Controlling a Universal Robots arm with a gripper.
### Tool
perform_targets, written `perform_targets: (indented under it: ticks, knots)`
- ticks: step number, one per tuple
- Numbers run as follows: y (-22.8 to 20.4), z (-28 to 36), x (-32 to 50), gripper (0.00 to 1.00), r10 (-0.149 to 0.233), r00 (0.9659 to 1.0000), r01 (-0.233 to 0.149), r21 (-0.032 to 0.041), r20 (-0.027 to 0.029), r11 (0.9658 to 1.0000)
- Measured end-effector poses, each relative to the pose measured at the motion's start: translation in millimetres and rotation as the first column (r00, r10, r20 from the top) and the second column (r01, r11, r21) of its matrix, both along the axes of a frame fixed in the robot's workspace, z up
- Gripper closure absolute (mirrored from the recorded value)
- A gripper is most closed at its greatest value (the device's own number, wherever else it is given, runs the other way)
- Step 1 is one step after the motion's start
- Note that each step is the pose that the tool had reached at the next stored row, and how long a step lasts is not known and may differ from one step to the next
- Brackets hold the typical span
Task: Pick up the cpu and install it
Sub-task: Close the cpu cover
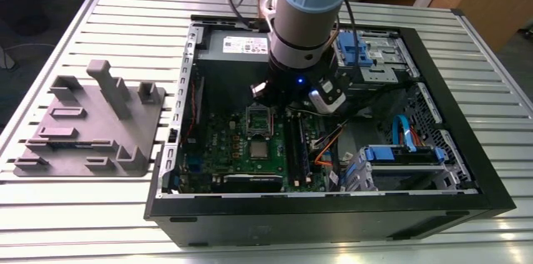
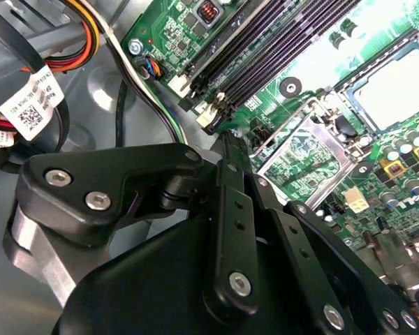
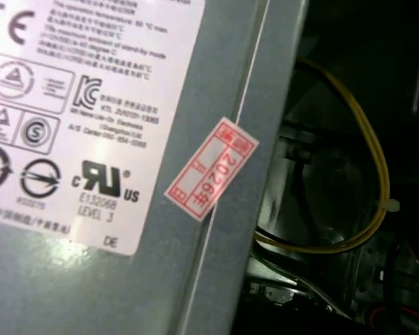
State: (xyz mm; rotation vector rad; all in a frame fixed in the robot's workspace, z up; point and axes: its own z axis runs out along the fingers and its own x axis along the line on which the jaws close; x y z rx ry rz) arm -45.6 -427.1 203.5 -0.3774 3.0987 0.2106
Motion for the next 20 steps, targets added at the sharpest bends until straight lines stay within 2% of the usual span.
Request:
perform_targets:
  ticks: [14,20]
  knots:
    - [-4.5,0.5,0.1,0.90,0.046,0.9989,-0.046,0.0001,0.0001,0.9989]
    - [-7.0,4.4,0.0,0.90,0.062,0.9981,-0.062,-0.0001,0.0000,0.9981]
